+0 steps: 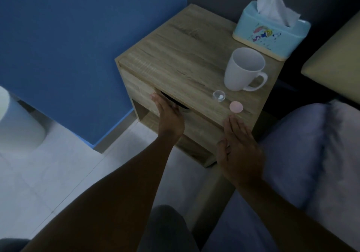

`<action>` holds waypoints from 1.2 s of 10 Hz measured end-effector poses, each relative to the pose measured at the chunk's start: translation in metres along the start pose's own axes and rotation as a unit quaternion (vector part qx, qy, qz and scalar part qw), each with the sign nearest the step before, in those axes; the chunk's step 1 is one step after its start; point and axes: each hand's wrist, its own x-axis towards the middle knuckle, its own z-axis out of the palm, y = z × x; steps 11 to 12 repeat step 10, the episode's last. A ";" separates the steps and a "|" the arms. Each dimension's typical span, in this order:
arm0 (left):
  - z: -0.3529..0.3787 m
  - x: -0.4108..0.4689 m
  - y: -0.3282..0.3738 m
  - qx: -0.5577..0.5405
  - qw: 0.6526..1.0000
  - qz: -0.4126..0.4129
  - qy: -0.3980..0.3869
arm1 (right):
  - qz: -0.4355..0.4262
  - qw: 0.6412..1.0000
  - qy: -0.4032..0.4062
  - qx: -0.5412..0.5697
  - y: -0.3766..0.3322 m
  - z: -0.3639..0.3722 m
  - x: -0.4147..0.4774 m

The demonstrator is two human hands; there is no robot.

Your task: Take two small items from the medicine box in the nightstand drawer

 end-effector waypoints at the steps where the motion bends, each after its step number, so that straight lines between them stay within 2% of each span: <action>1: 0.003 0.004 0.002 -0.014 1.000 -0.010 0.001 | 0.004 1.000 -0.007 0.005 -0.003 -0.002 0.002; 4: -0.011 0.005 0.006 -0.003 0.999 -0.022 -0.038 | 0.004 1.000 -0.002 -0.010 -0.004 -0.002 0.001; 6: -0.057 -0.009 0.010 0.113 0.987 -0.058 -0.096 | 0.004 0.998 -0.055 -0.029 -0.004 -0.007 0.001; 8: -0.102 -0.025 0.051 0.211 0.966 0.056 -0.139 | 0.064 0.965 -0.246 -0.064 -0.018 -0.031 0.017; 9: -0.122 -0.007 0.079 0.182 0.968 0.089 -0.148 | 0.088 0.974 -0.196 -0.071 -0.039 -0.052 0.030; 10: -0.144 0.030 0.118 0.194 0.964 0.114 -0.141 | 0.013 0.993 -0.117 -0.011 -0.066 -0.057 0.043; 12: -0.144 0.030 0.118 0.194 0.964 0.114 -0.141 | 0.013 0.993 -0.117 -0.011 -0.066 -0.057 0.043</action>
